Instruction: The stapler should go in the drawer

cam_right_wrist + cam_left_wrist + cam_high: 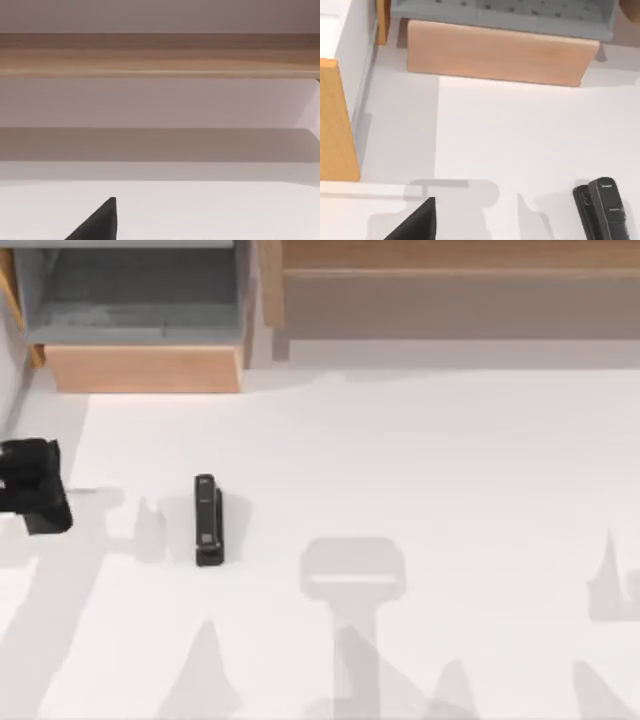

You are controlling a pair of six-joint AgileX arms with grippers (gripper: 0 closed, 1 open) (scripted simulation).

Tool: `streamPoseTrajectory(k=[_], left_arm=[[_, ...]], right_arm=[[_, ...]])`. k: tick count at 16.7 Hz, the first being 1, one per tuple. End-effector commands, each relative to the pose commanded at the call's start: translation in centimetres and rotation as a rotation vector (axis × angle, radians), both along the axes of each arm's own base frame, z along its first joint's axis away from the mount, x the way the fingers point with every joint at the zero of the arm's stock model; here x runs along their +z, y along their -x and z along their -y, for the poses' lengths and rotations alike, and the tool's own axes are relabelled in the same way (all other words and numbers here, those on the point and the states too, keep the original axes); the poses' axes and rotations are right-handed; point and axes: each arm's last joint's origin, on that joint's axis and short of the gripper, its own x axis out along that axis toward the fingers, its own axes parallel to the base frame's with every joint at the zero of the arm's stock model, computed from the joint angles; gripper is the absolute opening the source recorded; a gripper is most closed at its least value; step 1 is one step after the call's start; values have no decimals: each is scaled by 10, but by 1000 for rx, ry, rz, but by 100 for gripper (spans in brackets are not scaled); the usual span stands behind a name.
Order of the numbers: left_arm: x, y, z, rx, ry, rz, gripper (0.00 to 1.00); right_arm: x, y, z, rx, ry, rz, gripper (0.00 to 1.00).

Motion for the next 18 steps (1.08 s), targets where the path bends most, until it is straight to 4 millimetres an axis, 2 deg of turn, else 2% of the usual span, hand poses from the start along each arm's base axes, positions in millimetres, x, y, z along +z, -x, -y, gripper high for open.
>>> streamPoseTrajectory(k=[2,4,7,10,14,18], left_arm=[[9,-33,13,-12,10,-188,100],[7,-70,29,-15,5,-380,100],[-10,-121,58,-4,-24,-641,100],[-33,-161,88,16,-62,-836,100],[-64,-195,121,45,-105,-997,100],[-80,-208,137,60,-124,-1059,100]], right_arm=[[0,0,0,0,0,0,100],[0,0,0,0,0,0,100],[0,0,0,0,0,0,100],[0,0,0,0,0,0,100],[0,0,0,0,0,0,100],[0,0,0,0,0,0,100]])
